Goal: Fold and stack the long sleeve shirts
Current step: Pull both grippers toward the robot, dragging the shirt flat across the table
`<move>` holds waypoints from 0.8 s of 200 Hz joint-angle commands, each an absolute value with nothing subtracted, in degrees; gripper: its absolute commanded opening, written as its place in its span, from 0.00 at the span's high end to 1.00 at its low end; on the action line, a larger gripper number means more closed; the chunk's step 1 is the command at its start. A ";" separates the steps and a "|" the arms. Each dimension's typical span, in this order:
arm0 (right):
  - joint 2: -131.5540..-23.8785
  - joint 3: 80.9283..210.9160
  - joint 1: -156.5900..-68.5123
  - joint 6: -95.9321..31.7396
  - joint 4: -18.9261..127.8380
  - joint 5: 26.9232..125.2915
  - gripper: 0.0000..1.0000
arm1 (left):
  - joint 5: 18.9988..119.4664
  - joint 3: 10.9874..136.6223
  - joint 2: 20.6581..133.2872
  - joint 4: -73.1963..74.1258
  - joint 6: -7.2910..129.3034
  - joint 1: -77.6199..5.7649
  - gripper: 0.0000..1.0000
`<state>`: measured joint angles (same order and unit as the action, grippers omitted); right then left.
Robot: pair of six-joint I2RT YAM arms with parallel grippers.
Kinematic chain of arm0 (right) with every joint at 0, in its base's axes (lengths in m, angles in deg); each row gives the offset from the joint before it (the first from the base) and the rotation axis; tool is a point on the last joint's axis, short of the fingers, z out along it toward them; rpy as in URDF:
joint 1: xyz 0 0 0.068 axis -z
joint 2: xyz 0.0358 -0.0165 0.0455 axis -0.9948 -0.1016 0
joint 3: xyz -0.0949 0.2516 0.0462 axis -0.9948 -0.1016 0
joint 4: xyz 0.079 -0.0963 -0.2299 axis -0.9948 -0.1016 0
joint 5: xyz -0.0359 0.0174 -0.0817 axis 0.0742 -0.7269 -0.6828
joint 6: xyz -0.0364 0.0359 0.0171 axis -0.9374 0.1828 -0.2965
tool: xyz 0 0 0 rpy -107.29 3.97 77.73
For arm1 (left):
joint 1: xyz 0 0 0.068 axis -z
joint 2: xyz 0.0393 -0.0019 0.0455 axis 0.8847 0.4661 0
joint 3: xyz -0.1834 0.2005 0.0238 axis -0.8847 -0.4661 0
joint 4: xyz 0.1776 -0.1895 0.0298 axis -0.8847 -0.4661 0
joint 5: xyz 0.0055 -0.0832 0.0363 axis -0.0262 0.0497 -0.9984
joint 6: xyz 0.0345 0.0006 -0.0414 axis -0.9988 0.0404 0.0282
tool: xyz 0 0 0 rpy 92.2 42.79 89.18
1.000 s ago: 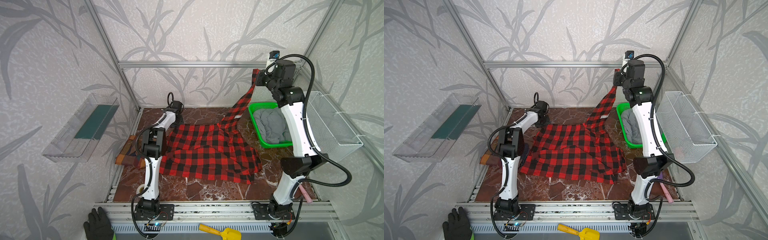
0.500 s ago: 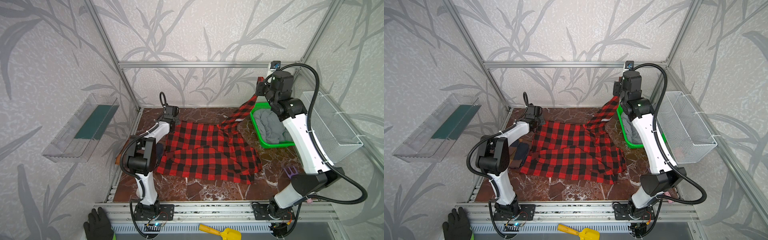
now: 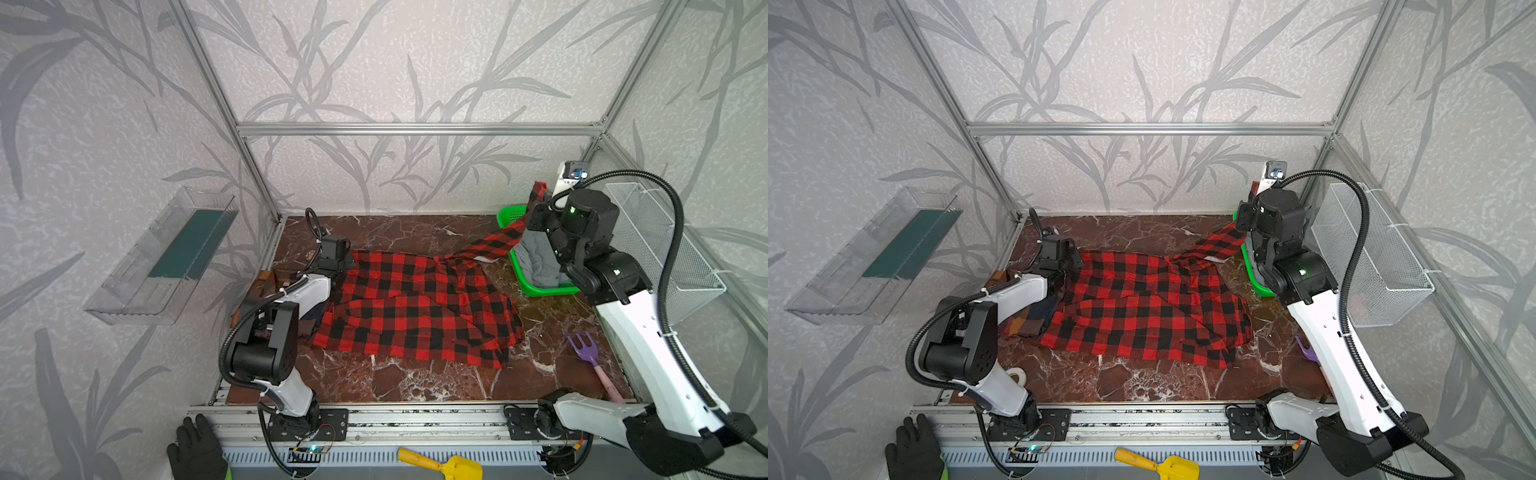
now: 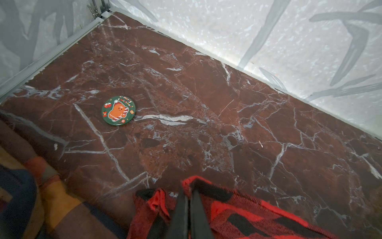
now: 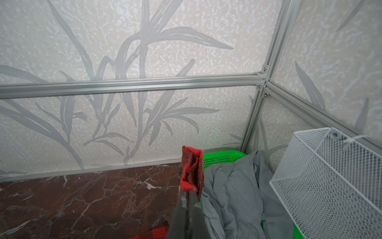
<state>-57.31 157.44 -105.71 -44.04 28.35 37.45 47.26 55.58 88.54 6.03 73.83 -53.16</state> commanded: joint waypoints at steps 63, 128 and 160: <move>-48.19 155.40 -119.41 -49.00 18.50 26.59 1.00 | 42.87 42.48 78.20 13.05 82.56 -52.31 1.00; -40.84 151.20 -130.55 -47.13 7.24 16.40 1.00 | 42.72 34.96 71.49 12.49 87.60 -51.85 1.00; -38.69 152.15 -135.03 -43.54 -0.38 14.55 1.00 | 43.41 33.05 68.71 9.22 89.09 -51.45 1.00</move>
<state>-40.44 151.15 -132.59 -46.72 6.76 19.03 44.73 34.29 71.10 11.12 86.33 -51.82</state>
